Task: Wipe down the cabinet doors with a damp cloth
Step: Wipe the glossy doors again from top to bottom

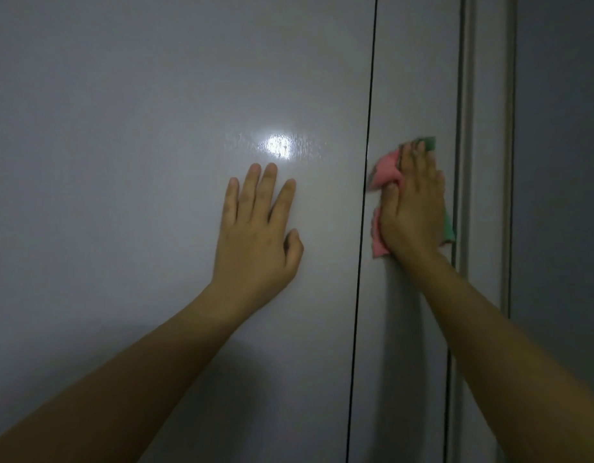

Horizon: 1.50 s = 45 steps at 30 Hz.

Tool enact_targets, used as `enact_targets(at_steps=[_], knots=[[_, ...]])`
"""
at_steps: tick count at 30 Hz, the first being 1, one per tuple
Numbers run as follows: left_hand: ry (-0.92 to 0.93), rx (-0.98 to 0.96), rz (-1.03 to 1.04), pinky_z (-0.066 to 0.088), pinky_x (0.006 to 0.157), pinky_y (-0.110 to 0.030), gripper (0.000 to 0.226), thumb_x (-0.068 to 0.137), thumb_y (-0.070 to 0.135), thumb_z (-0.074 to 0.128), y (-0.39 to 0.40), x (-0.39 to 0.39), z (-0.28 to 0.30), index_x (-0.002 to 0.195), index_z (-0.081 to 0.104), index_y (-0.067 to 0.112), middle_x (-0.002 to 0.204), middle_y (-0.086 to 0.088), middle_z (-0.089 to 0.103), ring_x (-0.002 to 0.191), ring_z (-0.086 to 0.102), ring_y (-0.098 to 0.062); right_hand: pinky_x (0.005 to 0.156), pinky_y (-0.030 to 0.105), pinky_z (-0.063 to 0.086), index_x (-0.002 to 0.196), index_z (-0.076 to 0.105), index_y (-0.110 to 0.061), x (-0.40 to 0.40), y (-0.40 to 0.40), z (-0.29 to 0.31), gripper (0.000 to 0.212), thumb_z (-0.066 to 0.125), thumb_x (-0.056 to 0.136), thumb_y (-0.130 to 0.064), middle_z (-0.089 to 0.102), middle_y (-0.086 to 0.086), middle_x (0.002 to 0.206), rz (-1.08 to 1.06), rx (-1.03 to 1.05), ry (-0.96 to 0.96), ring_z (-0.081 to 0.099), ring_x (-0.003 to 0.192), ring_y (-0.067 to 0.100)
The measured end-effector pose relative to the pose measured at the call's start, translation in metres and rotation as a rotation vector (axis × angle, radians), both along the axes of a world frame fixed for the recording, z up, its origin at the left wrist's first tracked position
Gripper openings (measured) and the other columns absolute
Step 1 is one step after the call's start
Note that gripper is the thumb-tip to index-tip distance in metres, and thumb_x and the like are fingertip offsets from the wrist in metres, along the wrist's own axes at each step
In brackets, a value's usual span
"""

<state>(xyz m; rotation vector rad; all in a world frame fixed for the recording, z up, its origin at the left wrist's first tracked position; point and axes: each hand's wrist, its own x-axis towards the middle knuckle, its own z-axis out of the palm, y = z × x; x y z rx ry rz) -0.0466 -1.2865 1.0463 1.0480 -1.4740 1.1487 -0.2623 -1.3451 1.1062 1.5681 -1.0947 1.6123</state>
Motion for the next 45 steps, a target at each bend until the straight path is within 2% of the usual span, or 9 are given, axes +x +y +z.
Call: enact_targets(at_steps=[2,7,14,19,21,26,32,38,45], knots=[[-0.002,-0.005,0.017,0.009,0.118,-0.052,0.064,0.09,0.035,0.031,-0.001,0.0,0.0,0.148,0.031,0.008,0.156,-0.018,0.021,0.146,0.014,-0.034,0.121,0.04,0.003,0.152,0.014,-0.01,0.027,0.008,-0.03,0.062,0.018,0.096,-0.038,0.011,0.01,0.159,0.001,-0.02,-0.01,0.007,0.148,0.024],[-0.02,-0.011,0.011,0.008,0.119,-0.051,0.064,0.091,0.035,0.034,0.0,0.003,0.0,0.148,0.03,0.008,0.156,-0.018,0.021,0.146,0.014,-0.034,0.119,0.043,0.011,0.15,0.013,-0.014,-0.01,0.007,-0.093,0.06,0.028,0.095,-0.032,0.017,0.009,0.156,-0.017,-0.062,0.584,0.012,0.147,0.023],[-0.016,-0.001,0.071,0.005,0.119,-0.051,0.065,0.092,0.034,0.031,-0.001,0.0,-0.002,0.15,0.025,0.008,0.158,-0.019,0.016,0.147,0.009,-0.034,0.121,0.042,0.006,0.151,0.015,-0.008,0.0,0.001,-0.052,0.063,0.021,0.095,-0.035,0.014,0.012,0.159,0.005,0.011,-0.109,0.009,0.148,0.024],[-0.023,-0.009,0.057,0.005,0.119,-0.052,0.064,0.092,0.034,0.033,0.001,0.001,-0.001,0.15,0.025,0.007,0.157,-0.02,0.016,0.147,0.009,-0.035,0.12,0.043,0.009,0.15,0.015,-0.012,-0.011,0.006,-0.136,0.057,0.021,0.1,-0.039,0.017,0.009,0.156,-0.01,-0.037,0.555,0.012,0.147,0.025],[-0.022,-0.001,0.052,0.004,0.119,-0.051,0.064,0.092,0.034,0.032,0.001,0.001,-0.001,0.15,0.025,0.007,0.158,-0.019,0.015,0.147,0.008,-0.034,0.119,0.046,0.012,0.15,0.014,-0.012,-0.041,-0.002,-0.12,0.059,0.026,0.097,-0.036,0.019,0.012,0.156,-0.032,-0.011,0.508,0.014,0.146,0.026],[-0.013,-0.008,0.061,0.003,0.119,-0.05,0.064,0.092,0.033,0.032,0.001,-0.001,-0.002,0.15,0.025,0.007,0.158,-0.019,0.015,0.147,0.008,-0.034,0.121,0.043,0.005,0.151,0.008,-0.009,-0.008,0.003,-0.078,0.063,0.018,0.096,-0.037,0.009,0.012,0.159,-0.046,0.072,-0.132,0.006,0.148,0.024],[-0.023,-0.002,-0.004,0.004,0.119,-0.049,0.063,0.091,0.032,0.035,0.002,-0.001,-0.003,0.148,0.031,0.005,0.156,-0.02,0.02,0.146,0.013,-0.034,0.12,0.04,0.003,0.15,0.015,-0.014,0.025,0.02,-0.148,0.061,0.015,0.1,-0.049,0.013,0.007,0.157,-0.006,0.016,0.479,0.008,0.148,0.023],[0.081,0.042,-0.072,-0.003,0.119,-0.045,0.062,0.09,0.034,0.035,0.017,0.025,-0.028,0.146,0.034,0.008,0.156,-0.017,0.021,0.146,0.013,-0.029,0.12,0.039,-0.002,0.152,0.014,-0.01,0.052,0.022,-0.092,0.076,0.005,0.096,-0.06,0.009,0.012,0.159,-0.005,0.068,0.169,0.003,0.148,0.025],[0.134,0.03,-0.139,-0.004,0.119,-0.039,0.059,0.09,0.031,0.037,0.028,0.045,-0.047,0.143,0.039,0.006,0.154,-0.018,0.027,0.145,0.016,-0.029,0.12,0.039,-0.003,0.149,0.025,-0.012,0.059,0.032,-0.127,0.073,0.013,0.096,-0.061,0.012,0.006,0.158,0.058,0.037,0.446,0.005,0.148,0.021]])
